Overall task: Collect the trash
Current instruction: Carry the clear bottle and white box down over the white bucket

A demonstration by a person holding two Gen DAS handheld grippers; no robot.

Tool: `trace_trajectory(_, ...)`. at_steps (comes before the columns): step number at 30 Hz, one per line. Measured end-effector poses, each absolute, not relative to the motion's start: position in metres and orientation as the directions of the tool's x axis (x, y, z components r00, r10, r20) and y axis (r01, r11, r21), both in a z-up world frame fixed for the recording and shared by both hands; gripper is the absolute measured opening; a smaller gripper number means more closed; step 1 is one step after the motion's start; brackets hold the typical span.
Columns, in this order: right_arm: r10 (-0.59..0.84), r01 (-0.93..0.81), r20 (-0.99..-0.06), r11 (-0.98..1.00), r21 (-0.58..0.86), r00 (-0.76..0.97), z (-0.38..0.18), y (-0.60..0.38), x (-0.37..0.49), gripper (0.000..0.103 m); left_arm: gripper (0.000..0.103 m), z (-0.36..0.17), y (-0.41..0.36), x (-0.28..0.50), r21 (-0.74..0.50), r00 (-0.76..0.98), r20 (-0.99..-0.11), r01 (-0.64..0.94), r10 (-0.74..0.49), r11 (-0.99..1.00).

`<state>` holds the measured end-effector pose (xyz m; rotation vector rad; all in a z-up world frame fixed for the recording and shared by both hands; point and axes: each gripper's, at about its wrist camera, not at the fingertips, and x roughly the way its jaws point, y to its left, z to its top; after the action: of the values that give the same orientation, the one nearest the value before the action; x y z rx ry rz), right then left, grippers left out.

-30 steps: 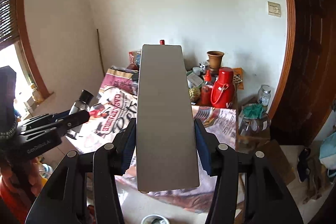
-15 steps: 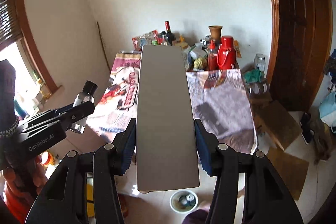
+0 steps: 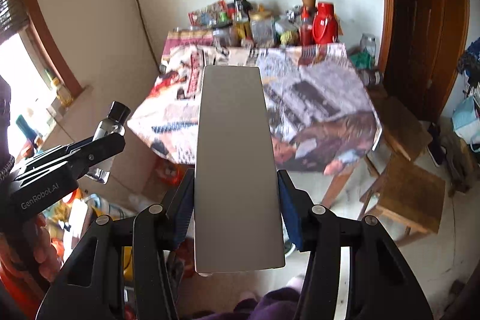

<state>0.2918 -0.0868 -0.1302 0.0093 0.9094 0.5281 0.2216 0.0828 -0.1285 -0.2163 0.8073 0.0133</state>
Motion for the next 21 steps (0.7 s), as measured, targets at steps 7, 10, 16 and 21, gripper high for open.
trace_trajectory(7, 0.428, -0.432, -0.819, 0.866, 0.251, 0.382, -0.19, -0.083, 0.304, 0.049, 0.027, -0.188, 0.081, 0.237, -0.208, 0.595, -0.8, -0.149, -0.08, 0.967)
trace_trajectory(10, 0.406, -0.43, -0.852, 0.869, 0.246, 0.332, -0.225, -0.084, 0.314, 0.049, 0.028, -0.227, 0.078, 0.249, -0.211, 0.536, -0.839, -0.168, -0.09, 0.963)
trace_trajectory(16, 0.345, -0.402, -0.913, 0.884, 0.238, 0.217, -0.309, -0.096, 0.333, 0.049, 0.027, -0.322, 0.066, 0.277, -0.178, 0.394, -0.915, -0.204, -0.086, 0.963)
trace_trajectory(21, 0.29, -0.382, -0.952, 0.894, 0.233, 0.098, -0.389, -0.109, 0.342, 0.049, 0.028, -0.4, 0.055, 0.291, -0.189, 0.29, -0.95, -0.234, -0.117, 0.954)
